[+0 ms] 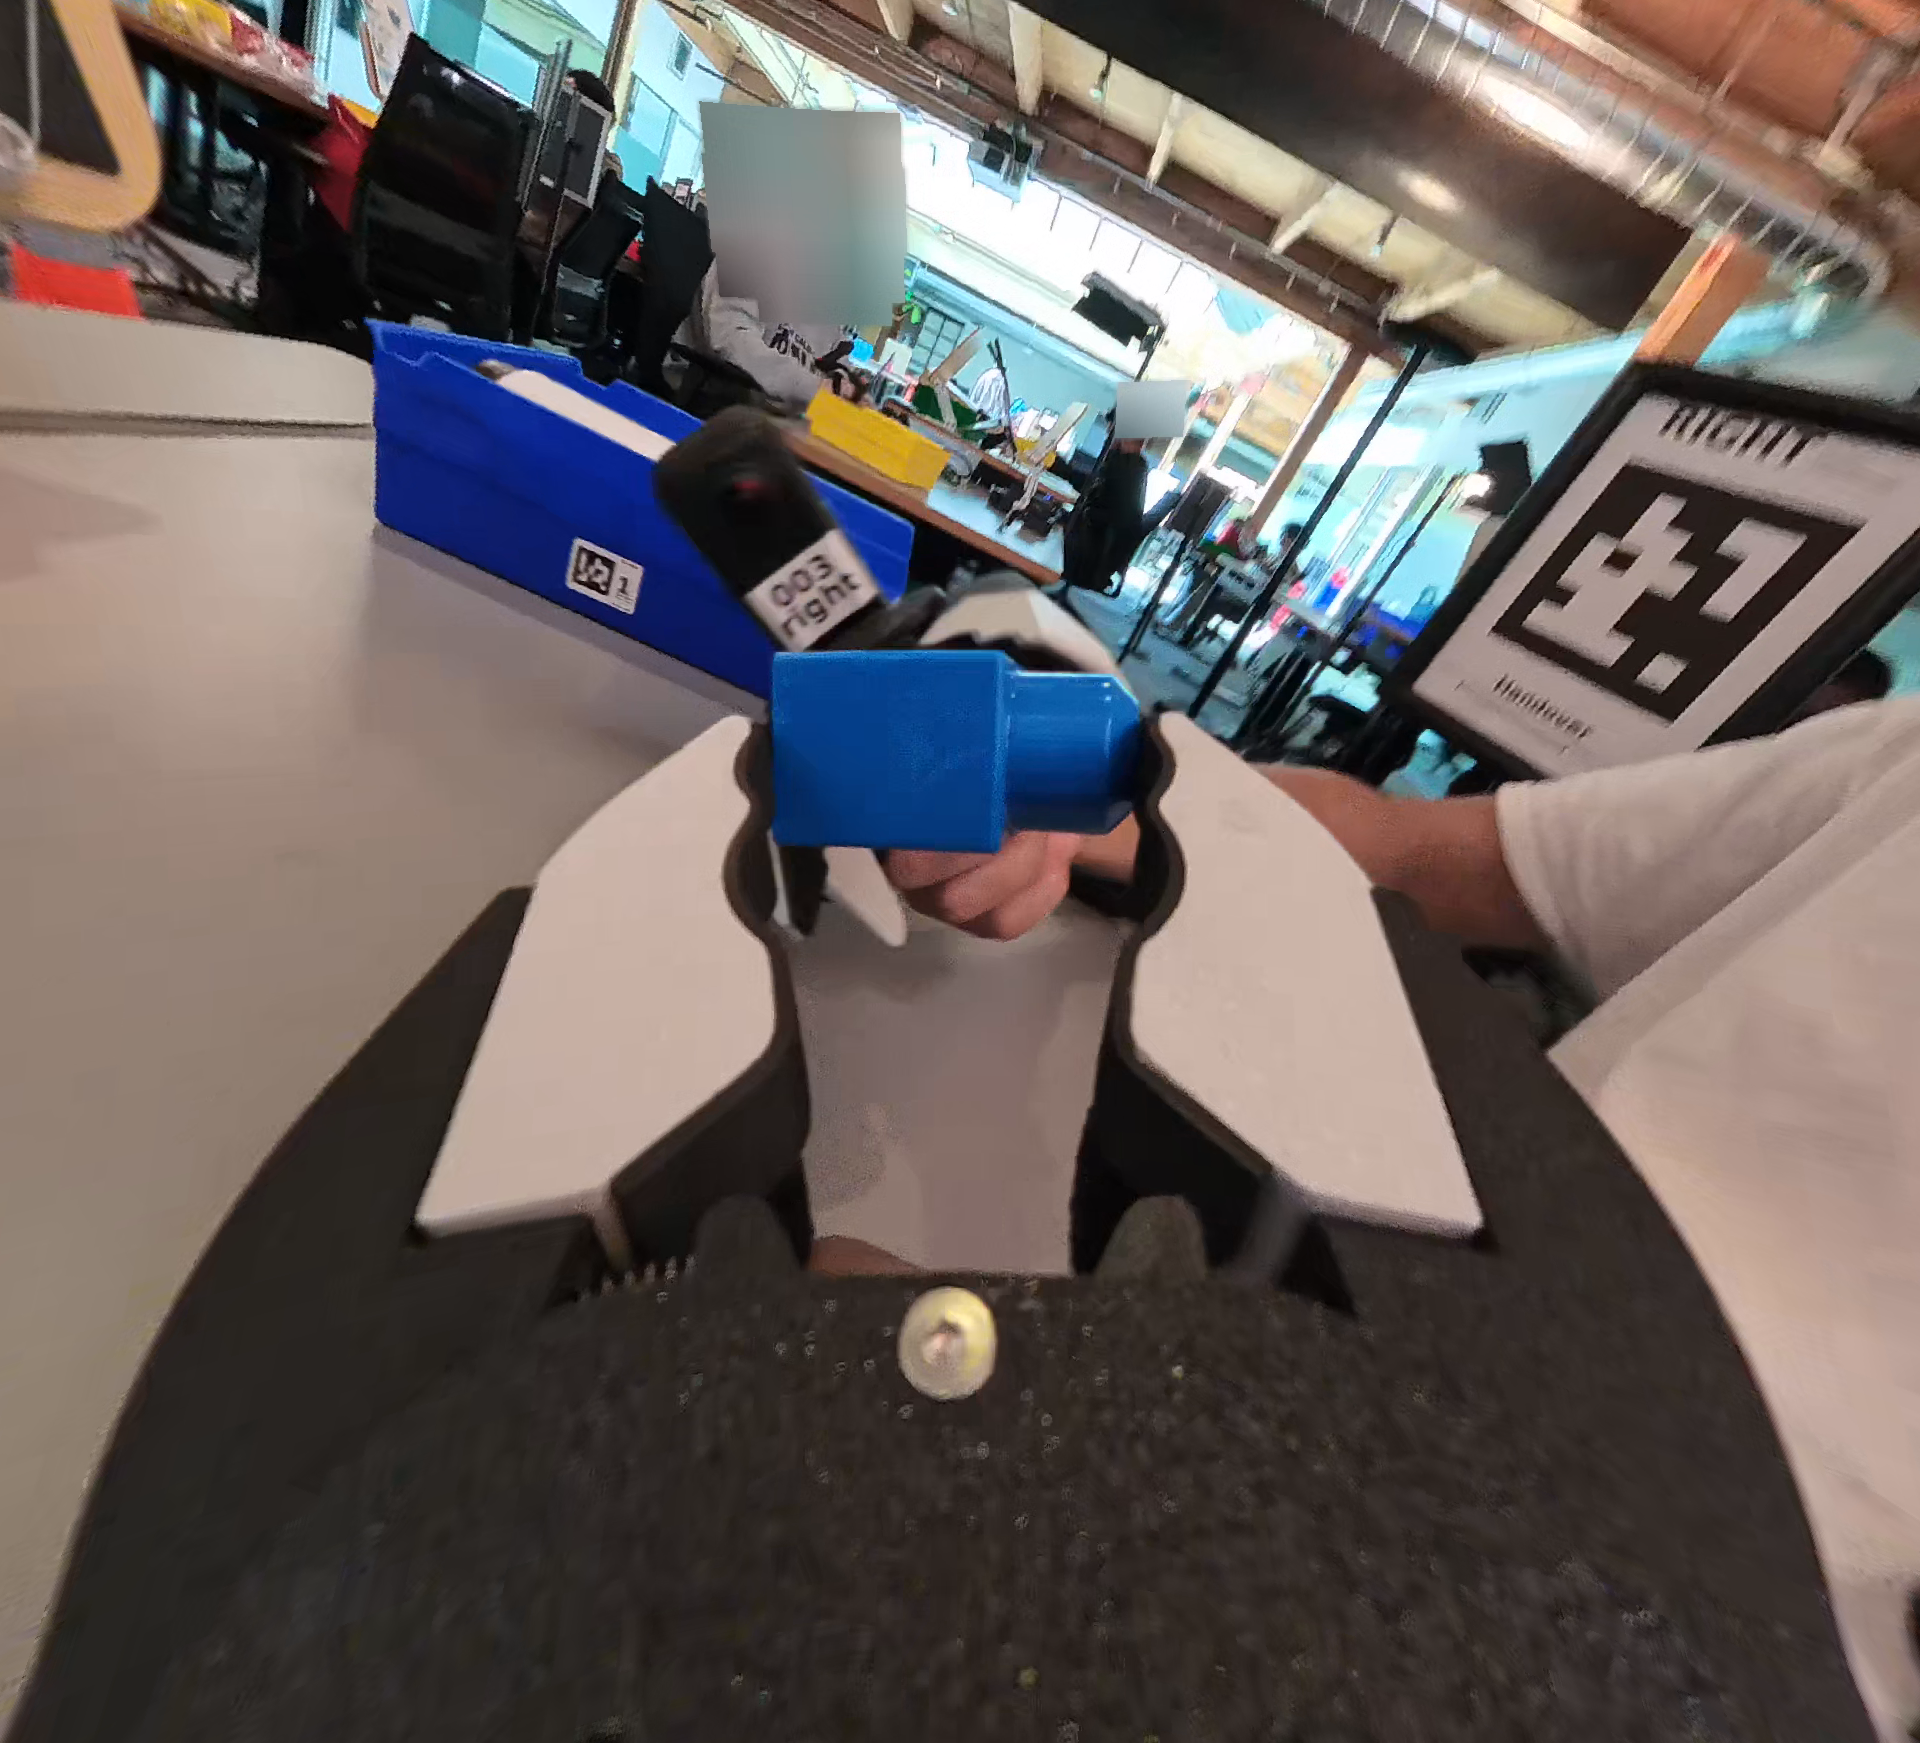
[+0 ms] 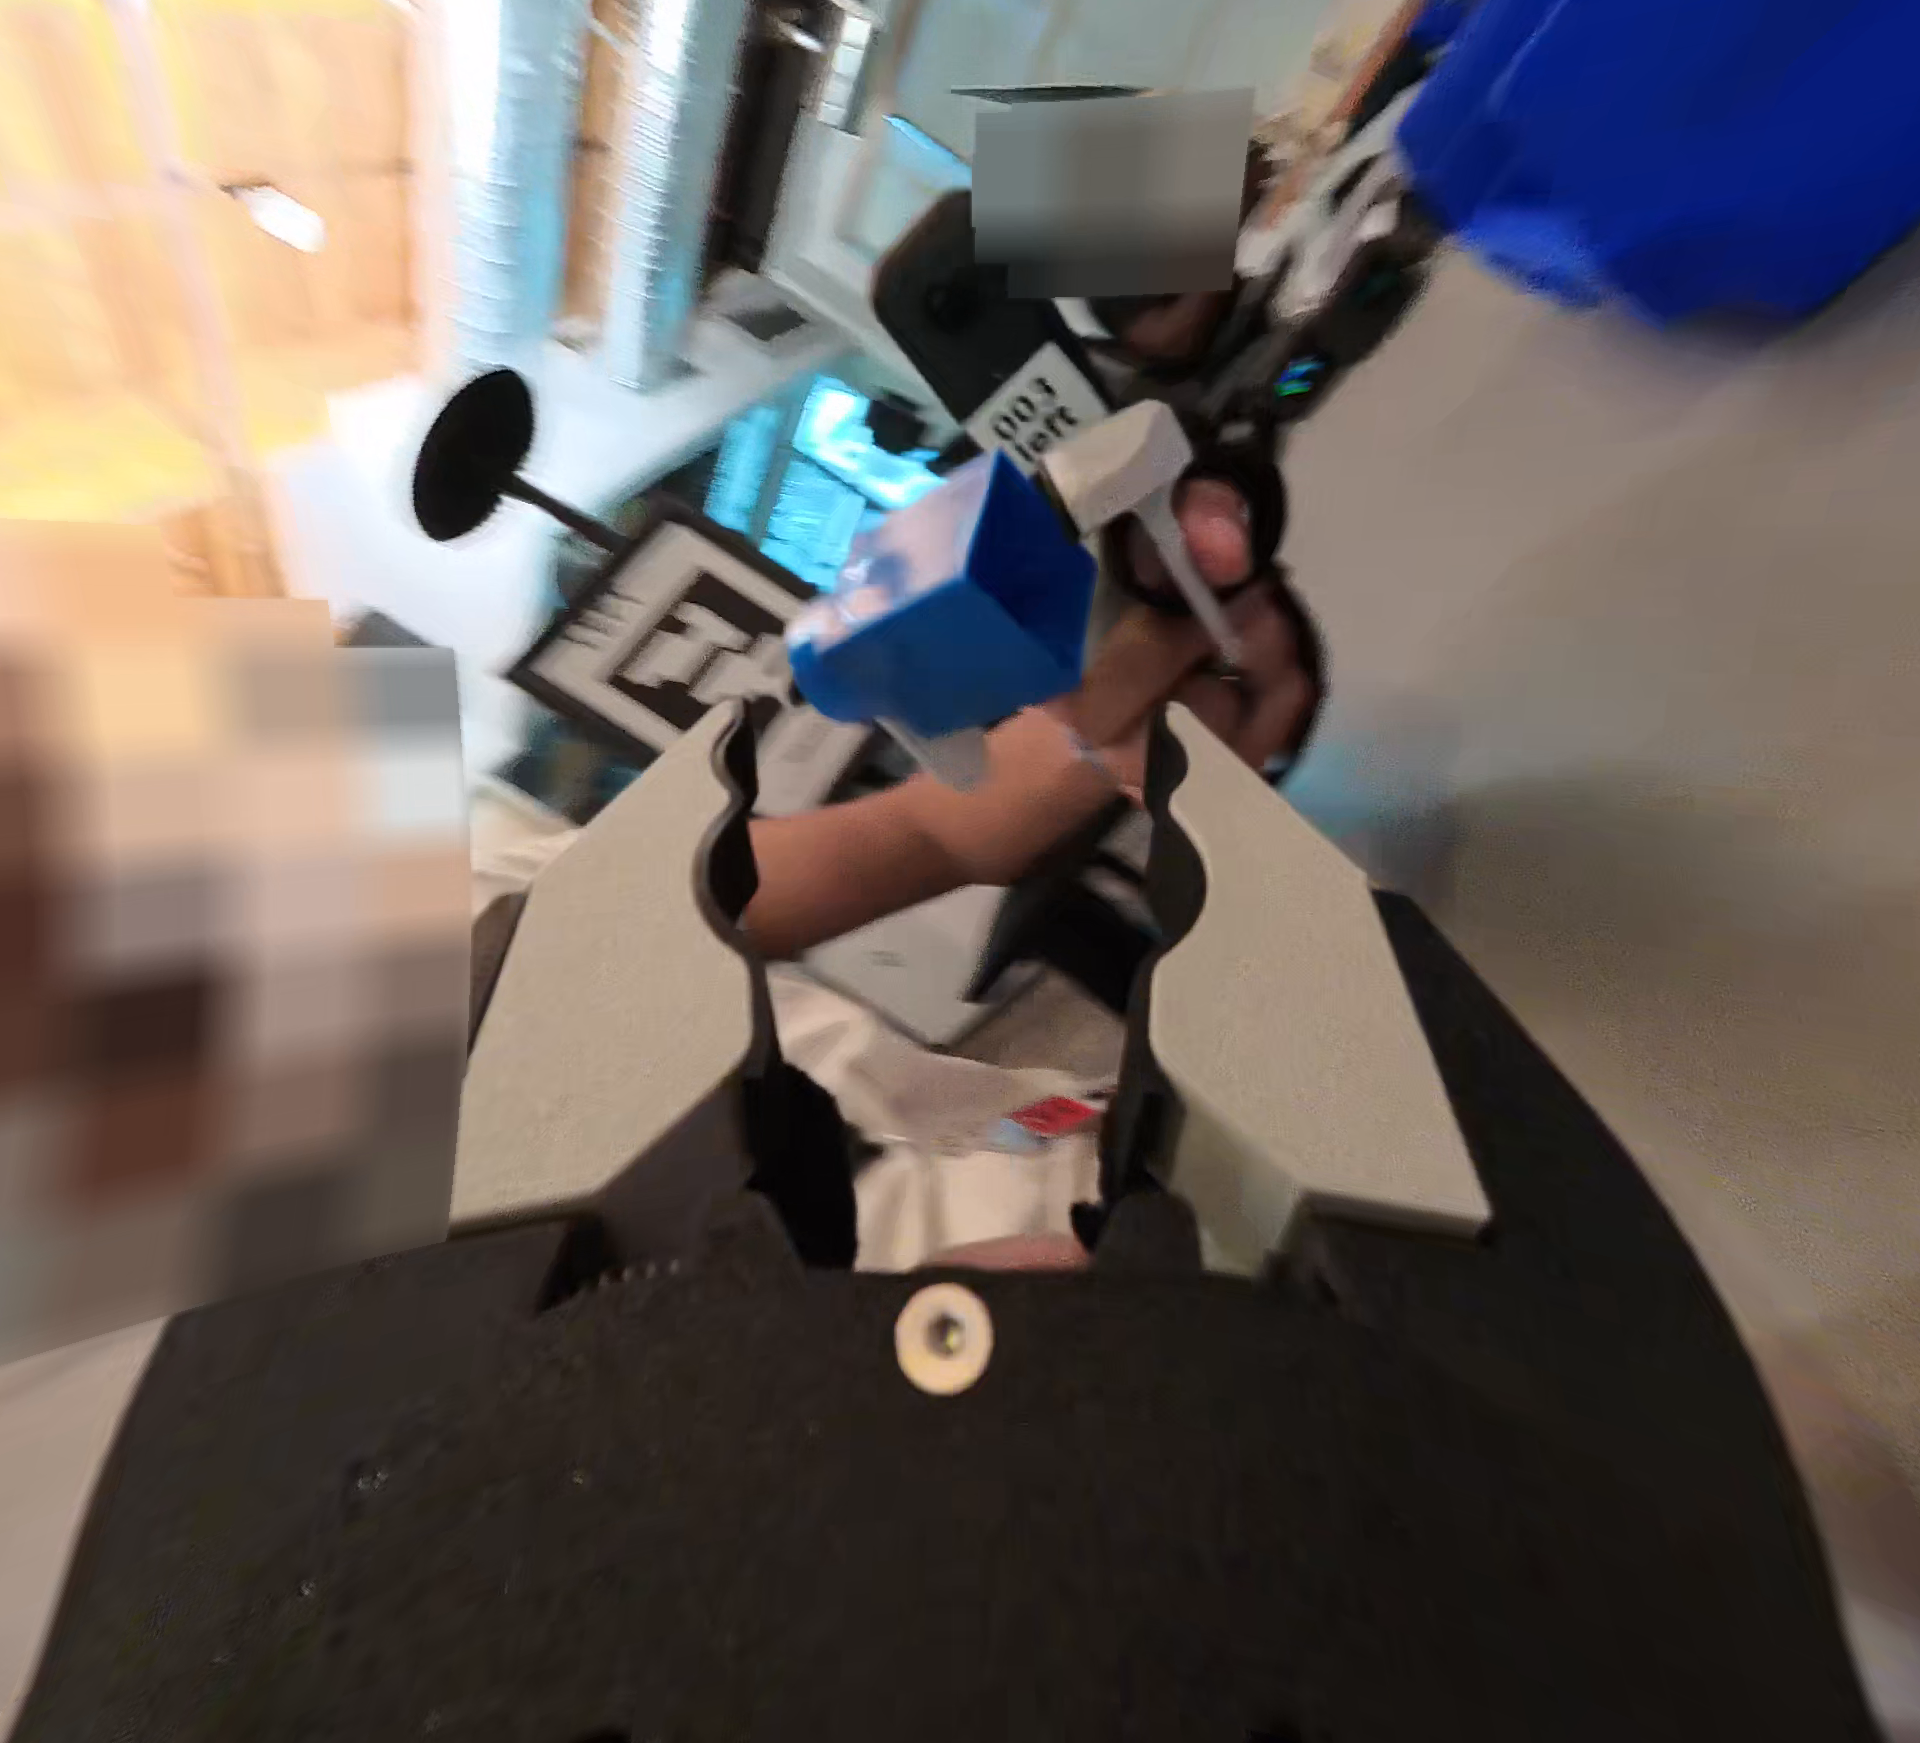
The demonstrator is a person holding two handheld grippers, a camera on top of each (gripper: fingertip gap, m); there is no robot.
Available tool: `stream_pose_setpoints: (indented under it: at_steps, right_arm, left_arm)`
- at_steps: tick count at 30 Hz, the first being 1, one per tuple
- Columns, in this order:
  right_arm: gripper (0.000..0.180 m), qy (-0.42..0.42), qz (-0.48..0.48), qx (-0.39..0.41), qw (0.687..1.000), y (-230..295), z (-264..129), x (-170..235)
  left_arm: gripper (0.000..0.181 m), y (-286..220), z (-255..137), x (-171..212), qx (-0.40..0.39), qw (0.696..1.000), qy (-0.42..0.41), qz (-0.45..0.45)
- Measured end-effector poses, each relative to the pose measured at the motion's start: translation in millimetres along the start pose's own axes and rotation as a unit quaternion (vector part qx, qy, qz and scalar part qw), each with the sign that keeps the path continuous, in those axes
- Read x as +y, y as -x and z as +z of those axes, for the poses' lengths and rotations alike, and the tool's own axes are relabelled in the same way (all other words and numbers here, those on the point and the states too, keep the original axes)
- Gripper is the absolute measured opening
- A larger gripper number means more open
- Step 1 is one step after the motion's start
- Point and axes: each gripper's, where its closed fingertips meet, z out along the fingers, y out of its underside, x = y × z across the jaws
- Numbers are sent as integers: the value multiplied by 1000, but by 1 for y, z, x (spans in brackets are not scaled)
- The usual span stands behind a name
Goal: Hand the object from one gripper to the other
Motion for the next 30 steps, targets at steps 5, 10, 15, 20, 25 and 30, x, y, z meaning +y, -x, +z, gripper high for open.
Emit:
stream_pose_setpoints:
  at_steps: [5,10,15,20,25,30]
  right_arm:
    - [63,-3,113,-85,990,7,6,1]
    - [42,-2,105,-57,993,-2,4,2]
    - [41,-4,101,-18,995,-16,-2,2]
    - [39,-30,15,60,998,-25,-16,-14]
    - [39,-21,-242,217,945,-26,-32,-32]
    - [39,52,-471,341,812,-30,-31,-29]
  left_arm:
    - [66,-6,7,18,-23,991,46,119]
    - [66,-5,12,25,-39,982,59,175]
    - [66,7,11,37,-66,978,91,174]
    - [66,12,7,22,-85,986,57,134]
    - [59,35,-6,9,-119,992,21,35]
    - [52,50,-12,7,-164,982,38,-90]
